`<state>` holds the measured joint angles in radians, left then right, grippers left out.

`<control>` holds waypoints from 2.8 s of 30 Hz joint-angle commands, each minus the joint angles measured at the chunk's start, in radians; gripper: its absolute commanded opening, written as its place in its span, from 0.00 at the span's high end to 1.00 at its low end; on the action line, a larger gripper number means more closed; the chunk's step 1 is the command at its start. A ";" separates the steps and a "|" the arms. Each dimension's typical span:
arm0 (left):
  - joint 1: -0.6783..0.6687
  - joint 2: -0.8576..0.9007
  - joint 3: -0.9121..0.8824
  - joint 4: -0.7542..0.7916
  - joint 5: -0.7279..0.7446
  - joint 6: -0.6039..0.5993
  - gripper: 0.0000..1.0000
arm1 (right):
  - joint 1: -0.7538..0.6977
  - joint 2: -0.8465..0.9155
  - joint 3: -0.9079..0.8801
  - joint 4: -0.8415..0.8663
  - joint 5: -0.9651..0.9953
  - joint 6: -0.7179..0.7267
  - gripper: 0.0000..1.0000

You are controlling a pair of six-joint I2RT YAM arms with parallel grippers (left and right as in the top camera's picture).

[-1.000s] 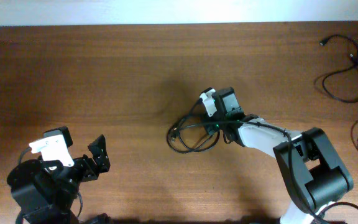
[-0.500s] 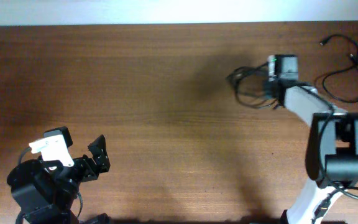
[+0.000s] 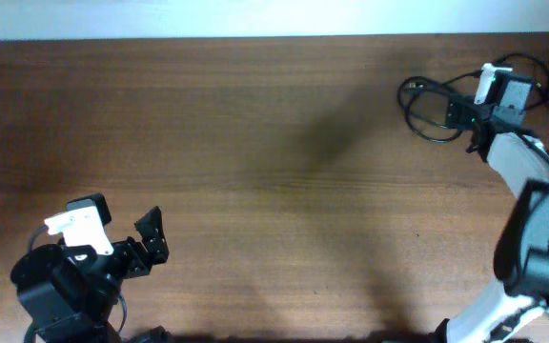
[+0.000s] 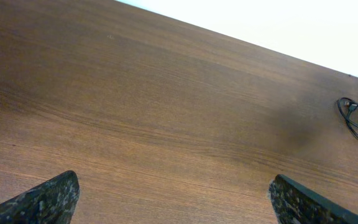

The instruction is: Untangle cables

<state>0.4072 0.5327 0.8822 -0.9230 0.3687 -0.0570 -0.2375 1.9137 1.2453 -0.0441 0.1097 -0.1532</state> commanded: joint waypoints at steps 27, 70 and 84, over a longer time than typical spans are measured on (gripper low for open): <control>0.006 -0.002 0.000 0.001 -0.003 0.004 0.01 | 0.102 -0.708 -0.211 -1.117 -0.536 0.161 0.02; 0.006 -0.002 0.000 0.001 -0.003 0.004 0.01 | 0.476 -1.010 -0.390 -0.644 -0.363 0.293 0.01; 0.006 -0.002 0.000 0.001 -0.003 0.004 0.01 | 0.256 -1.717 -0.405 -0.628 -0.180 0.285 0.02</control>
<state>0.4072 0.5327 0.8822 -0.9253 0.3683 -0.0570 0.0257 0.2794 0.8501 -0.6746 -0.1894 0.1310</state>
